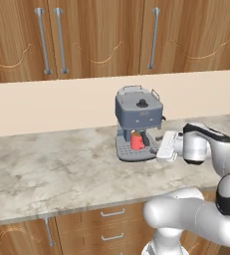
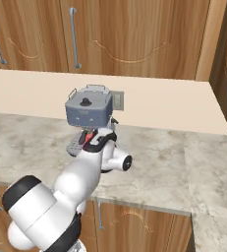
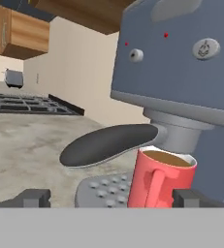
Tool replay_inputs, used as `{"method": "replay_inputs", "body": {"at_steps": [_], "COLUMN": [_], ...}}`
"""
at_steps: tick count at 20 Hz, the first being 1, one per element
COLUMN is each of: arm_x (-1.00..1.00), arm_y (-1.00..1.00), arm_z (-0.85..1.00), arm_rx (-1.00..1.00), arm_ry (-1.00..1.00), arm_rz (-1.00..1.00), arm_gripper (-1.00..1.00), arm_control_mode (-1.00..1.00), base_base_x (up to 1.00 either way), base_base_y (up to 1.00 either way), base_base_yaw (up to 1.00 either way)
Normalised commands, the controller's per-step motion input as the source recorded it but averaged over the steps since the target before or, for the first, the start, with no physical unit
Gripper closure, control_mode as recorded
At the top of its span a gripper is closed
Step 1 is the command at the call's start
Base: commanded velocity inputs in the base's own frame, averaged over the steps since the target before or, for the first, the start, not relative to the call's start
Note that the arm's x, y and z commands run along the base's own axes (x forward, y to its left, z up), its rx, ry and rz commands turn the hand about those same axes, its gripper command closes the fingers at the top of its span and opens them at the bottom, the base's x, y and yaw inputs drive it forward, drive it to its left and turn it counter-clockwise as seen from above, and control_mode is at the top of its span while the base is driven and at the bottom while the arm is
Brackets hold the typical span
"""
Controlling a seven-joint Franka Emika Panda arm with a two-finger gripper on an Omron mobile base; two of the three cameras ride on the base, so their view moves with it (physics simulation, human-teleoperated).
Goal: Pick up the brewed coffee from the coffee machine and place it next to the breakfast plate on the dining counter.
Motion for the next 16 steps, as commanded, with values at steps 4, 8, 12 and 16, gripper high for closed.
{"method": "replay_inputs", "body": {"at_steps": [4, 8, 12, 16], "arm_x": [0.24, 0.36, 0.31, 0.35], "arm_y": [0.00, 0.00, 0.00, 0.00], "arm_z": [-0.18, -0.23, -0.31, -0.20], "arm_rx": [0.13, 0.11, 0.01, 0.00], "arm_ry": [0.00, 0.00, 0.00, 0.00], "arm_rz": [0.00, 0.00, 0.00, 0.00], "arm_gripper": [-1.00, -1.00, -1.00, -1.00], "arm_control_mode": [-1.00, -1.00, -1.00, -1.00], "base_base_x": [0.00, 0.00, 0.00, 0.00], "base_base_y": [0.00, 0.00, 0.00, 0.00], "base_base_yaw": [0.00, 0.00, 0.00, 0.00]}}
